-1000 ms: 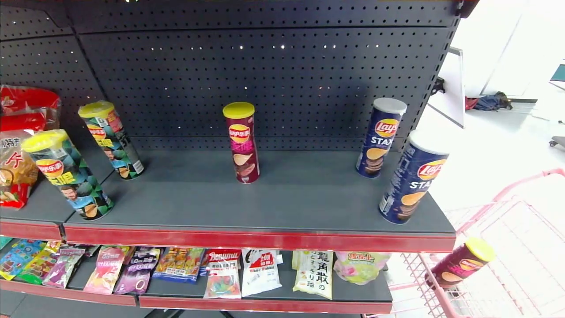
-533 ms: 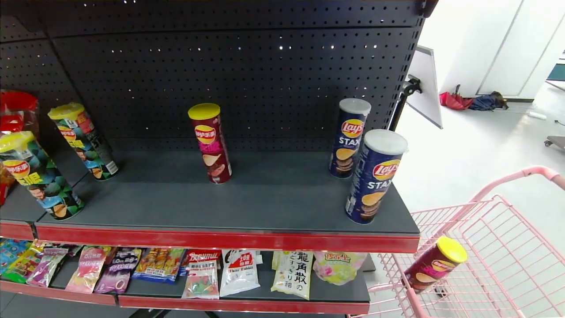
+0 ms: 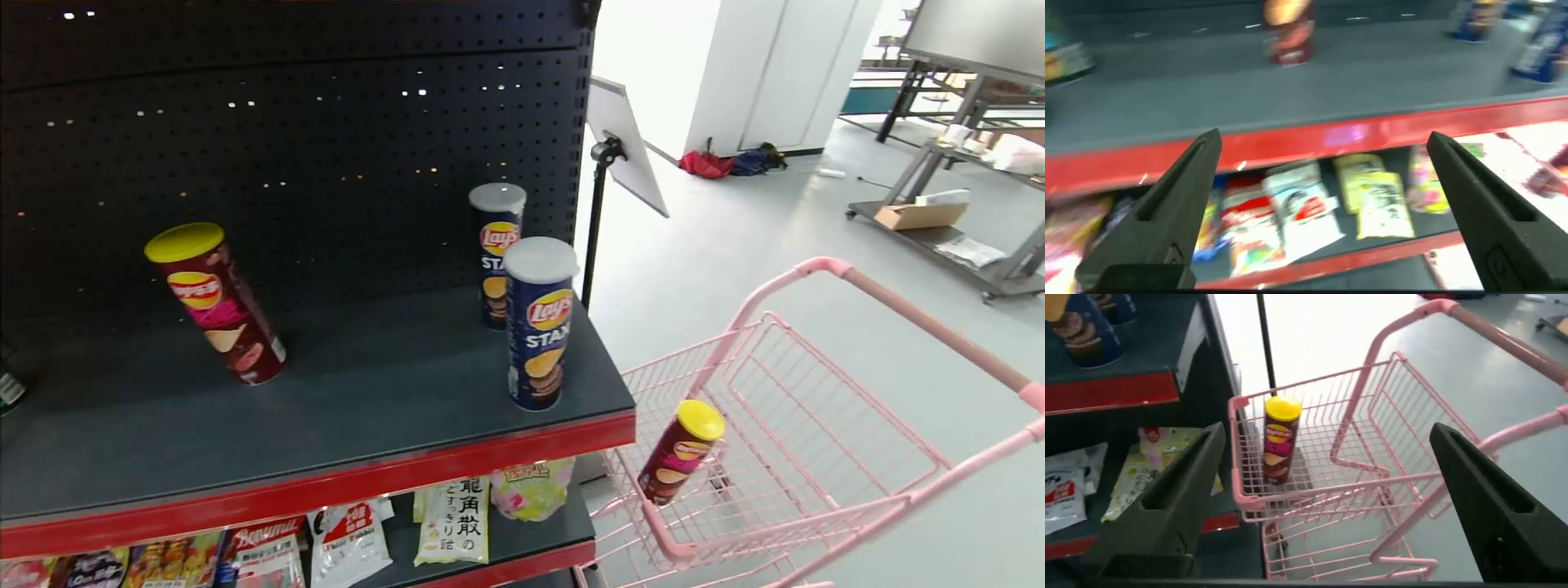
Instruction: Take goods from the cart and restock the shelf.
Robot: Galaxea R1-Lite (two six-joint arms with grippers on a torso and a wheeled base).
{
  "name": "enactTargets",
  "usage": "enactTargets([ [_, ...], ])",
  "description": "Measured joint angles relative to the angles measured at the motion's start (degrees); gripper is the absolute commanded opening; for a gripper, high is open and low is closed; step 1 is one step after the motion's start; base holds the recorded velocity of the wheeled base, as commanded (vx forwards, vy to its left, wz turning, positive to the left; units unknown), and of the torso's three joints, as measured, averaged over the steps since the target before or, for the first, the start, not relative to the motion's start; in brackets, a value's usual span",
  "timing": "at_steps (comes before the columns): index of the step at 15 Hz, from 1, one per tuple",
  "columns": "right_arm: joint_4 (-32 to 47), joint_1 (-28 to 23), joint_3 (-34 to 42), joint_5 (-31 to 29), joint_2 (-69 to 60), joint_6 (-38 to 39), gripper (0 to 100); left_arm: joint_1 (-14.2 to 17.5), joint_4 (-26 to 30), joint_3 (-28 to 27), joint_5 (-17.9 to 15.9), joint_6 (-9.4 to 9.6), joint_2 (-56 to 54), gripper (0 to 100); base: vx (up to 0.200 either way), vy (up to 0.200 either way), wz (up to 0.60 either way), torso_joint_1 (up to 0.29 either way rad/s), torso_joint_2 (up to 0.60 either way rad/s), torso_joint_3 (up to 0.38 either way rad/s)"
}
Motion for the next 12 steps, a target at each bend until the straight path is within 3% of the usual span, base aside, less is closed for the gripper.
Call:
enactTargets([
  [6,0.00,-0.10,0.00,-0.20,0.00,0.06,100,-0.04,0.00,0.00,0.02,0.02,0.00,100,0.000,0.000,0.00,-0.015,0.02,0.017],
  [12,0.00,-0.02,0.00,-0.27,0.00,0.13,100,0.02,0.02,-0.02,0.00,0.00,0.00,100,0.000,0.000,0.00,-0.138,0.35,0.185],
])
